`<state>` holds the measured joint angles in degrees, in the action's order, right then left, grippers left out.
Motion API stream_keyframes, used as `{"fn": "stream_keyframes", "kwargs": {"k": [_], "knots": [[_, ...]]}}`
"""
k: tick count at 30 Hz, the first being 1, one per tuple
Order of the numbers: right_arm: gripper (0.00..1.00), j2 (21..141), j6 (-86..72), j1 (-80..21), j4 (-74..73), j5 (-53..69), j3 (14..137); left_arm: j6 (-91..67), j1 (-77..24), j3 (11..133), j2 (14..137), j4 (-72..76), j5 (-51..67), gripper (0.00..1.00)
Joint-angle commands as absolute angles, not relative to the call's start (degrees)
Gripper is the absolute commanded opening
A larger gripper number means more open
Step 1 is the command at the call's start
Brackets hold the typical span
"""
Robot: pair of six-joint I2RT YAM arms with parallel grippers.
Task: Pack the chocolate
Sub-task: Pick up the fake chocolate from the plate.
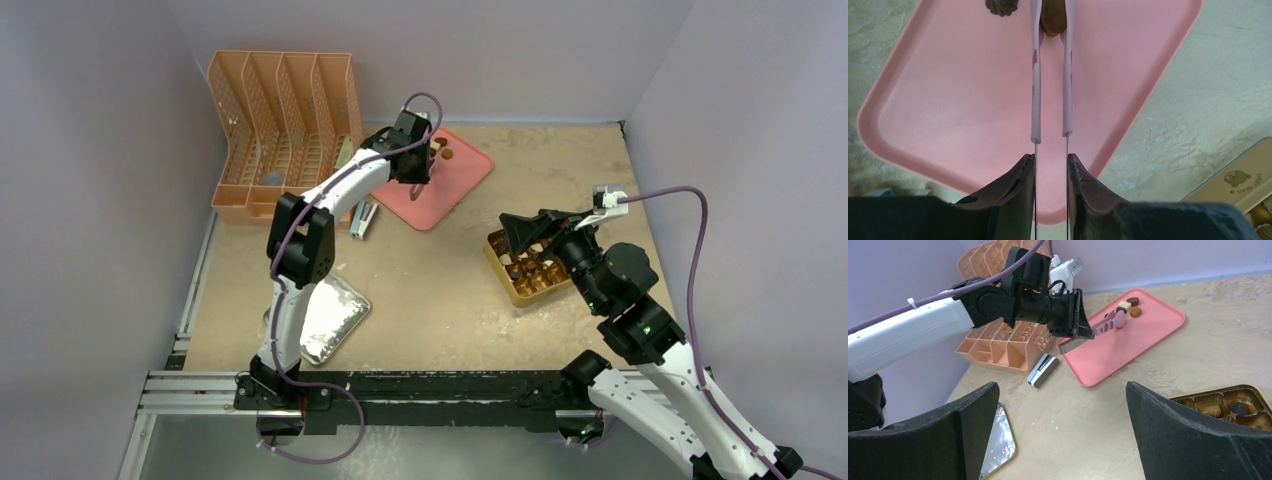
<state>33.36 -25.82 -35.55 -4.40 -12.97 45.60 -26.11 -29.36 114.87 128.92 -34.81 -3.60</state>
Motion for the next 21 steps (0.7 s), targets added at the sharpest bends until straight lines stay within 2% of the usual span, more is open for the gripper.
{"fn": "stream_keyframes", "kwargs": {"k": [1,10,21], "knots": [[0.99,33.2,-25.2,-35.5,-2.1,-13.1,46.1,-27.1,-29.1,112.4,120.7,-33.0,-3.1,0.22],[0.99,33.0,-25.0,-35.4,-3.9,-13.1,47.8,-28.1,-29.7,106.9,114.0,-32.2,3.0,0.22],[0.99,31.9,-24.8,-35.4,-4.6,-14.0,50.4,-29.3,-36.0,101.8,107.5,-28.7,11.6,0.21]]}}
